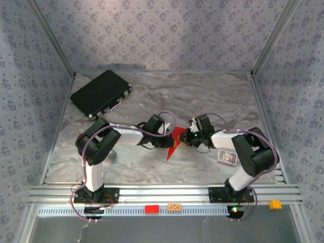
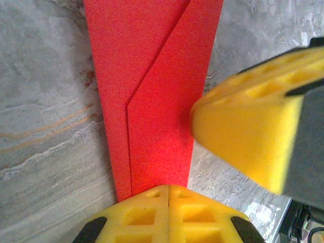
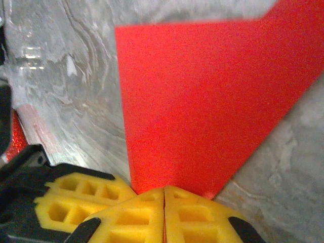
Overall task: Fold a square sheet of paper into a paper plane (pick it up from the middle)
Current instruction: Fold the wing for the fifth time at the center of the table.
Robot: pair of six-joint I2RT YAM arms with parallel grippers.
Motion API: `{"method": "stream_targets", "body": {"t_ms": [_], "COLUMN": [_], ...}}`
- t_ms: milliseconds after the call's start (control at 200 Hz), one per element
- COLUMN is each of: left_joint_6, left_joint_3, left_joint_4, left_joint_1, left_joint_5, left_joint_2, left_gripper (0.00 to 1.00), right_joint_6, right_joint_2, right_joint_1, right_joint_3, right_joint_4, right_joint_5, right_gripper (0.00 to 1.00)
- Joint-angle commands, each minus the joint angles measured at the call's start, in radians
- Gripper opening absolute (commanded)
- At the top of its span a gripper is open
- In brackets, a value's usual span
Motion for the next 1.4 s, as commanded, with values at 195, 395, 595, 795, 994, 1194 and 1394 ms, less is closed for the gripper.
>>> {"method": "stream_targets", "body": {"t_ms": [195,395,595,795,994,1194,1394], "left_joint_6": [-0.009,-0.014,-0.079,-0.089,-0.025,-0.019,-0.017], "left_joint_3": [-0.03,-0.026,-0.031,-0.022,-0.021,-0.028,-0.02], "left_joint_4": [-0.084,-0.09,-0.048,-0.012,-0.121,-0.114,-0.112], "left_joint_1": [-0.015,-0.016,-0.02,-0.043,0.009,0.04,0.04], "left_joint_5": [-0.036,-0.038,-0.034,-0.064,-0.088,-0.017,0.016], "left_joint_2": [0.033,0.028,-0.018,-0.138,-0.181,-0.124,-0.084], "left_gripper": [0.0,0.0,0.0,0.12,0.19,0.22,0.23], "right_joint_6": [0.032,-0.002,-0.024,-0.016,-0.001,0.009,0.005], "right_joint_2": [0.006,-0.063,-0.141,-0.157,-0.165,-0.165,-0.165], "right_joint_1": [0.009,0.004,-0.023,-0.04,-0.03,-0.006,0.006], "right_joint_3": [-0.042,-0.022,-0.03,-0.048,-0.05,-0.047,-0.039], "right_joint_4": [0.017,-0.047,-0.148,-0.166,-0.161,-0.161,-0.172], "right_joint_5": [-0.001,0.016,0.11,0.119,0.105,0.1,0.095], "right_gripper": [0.1,0.1,0.11,0.14,0.17,0.19,0.2]}}
